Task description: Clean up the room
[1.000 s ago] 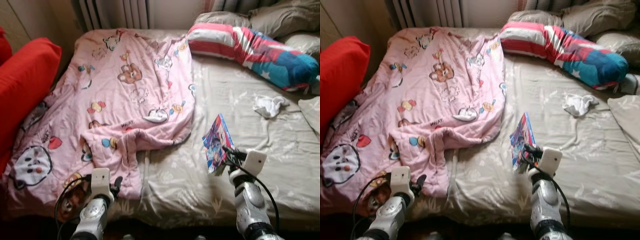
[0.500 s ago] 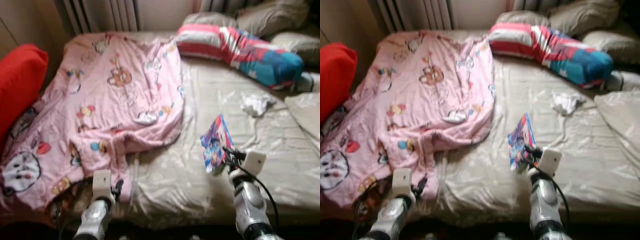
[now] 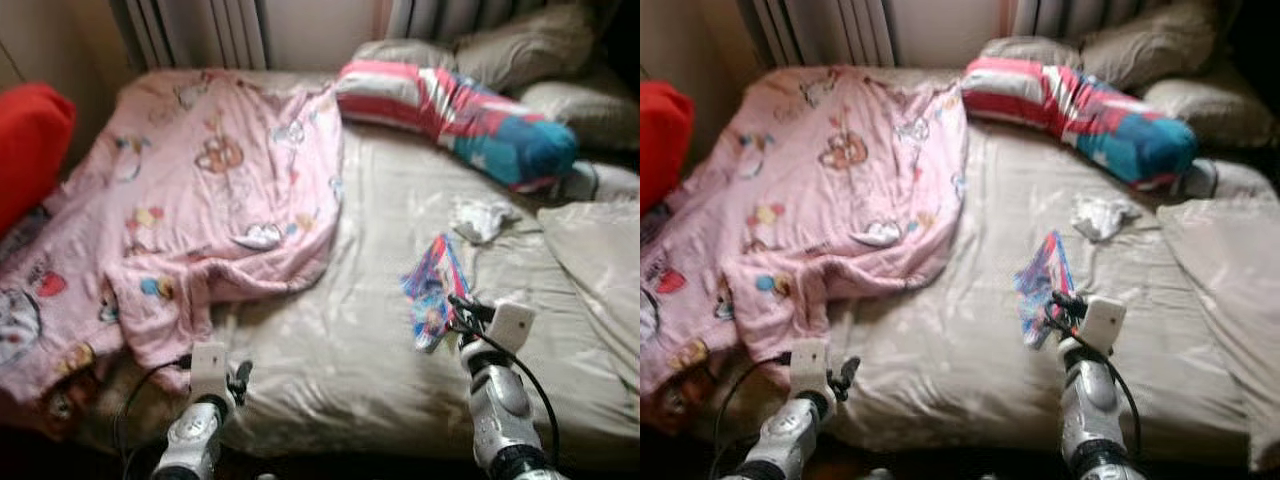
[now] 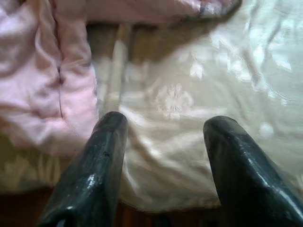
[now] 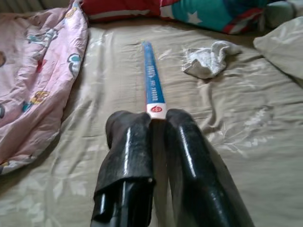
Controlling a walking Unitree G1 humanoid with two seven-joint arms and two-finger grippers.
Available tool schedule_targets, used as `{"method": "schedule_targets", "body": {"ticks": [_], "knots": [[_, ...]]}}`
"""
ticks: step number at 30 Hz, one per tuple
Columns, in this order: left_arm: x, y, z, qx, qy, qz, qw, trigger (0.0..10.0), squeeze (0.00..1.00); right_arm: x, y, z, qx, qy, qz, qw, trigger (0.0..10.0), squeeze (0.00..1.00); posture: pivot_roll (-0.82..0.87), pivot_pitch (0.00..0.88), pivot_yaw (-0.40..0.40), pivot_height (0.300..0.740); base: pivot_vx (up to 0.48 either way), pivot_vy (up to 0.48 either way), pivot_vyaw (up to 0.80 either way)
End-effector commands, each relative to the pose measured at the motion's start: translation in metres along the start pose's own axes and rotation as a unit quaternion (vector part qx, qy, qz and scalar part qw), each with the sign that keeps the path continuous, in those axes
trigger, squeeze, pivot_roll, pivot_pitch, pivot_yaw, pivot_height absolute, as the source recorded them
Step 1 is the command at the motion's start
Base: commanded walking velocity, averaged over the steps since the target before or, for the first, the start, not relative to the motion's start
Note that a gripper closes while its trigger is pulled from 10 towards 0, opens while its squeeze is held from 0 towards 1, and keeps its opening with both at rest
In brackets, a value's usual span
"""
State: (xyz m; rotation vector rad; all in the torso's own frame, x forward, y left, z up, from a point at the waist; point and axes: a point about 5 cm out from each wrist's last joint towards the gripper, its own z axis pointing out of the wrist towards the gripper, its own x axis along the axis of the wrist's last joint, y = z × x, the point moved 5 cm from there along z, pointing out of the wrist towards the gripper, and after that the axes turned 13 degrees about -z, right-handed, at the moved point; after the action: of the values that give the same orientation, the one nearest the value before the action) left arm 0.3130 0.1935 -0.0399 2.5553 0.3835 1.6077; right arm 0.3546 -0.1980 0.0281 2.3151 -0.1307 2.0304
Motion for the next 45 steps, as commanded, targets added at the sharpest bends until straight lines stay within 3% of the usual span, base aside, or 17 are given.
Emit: {"method": "schedule_targets", "body": {"ticks": [1,19,45], "knots": [[-0.0003,0.0001,-0.0002,-0.001,0.000,0.006,1.000,10.0,0.00,0.0078,0.0034,0.0016,-0.006,0.017,0.000,1.000,10.0,0.00,-0.06,0.155,-0.011,0.740,0.000,-0.349,0.00],[-0.0020,0.0009,-0.0009,-0.002,-0.001,0.007,1.000,10.0,0.00,0.0064,0.0033,0.0016,-0.005,0.013,0.000,1.000,10.0,0.00,-0.06,0.152,-0.010,0.740,0.000,-0.348,0.00],[-0.0050,0.0028,-0.0013,-0.011,-0.008,0.001,1.000,10.0,0.00,0.0046,0.0026,0.0028,-0.008,0.004,0.002,1.000,10.0,0.00,-0.07,0.125,-0.003,0.740,0.050,0.000,-0.08]]}}
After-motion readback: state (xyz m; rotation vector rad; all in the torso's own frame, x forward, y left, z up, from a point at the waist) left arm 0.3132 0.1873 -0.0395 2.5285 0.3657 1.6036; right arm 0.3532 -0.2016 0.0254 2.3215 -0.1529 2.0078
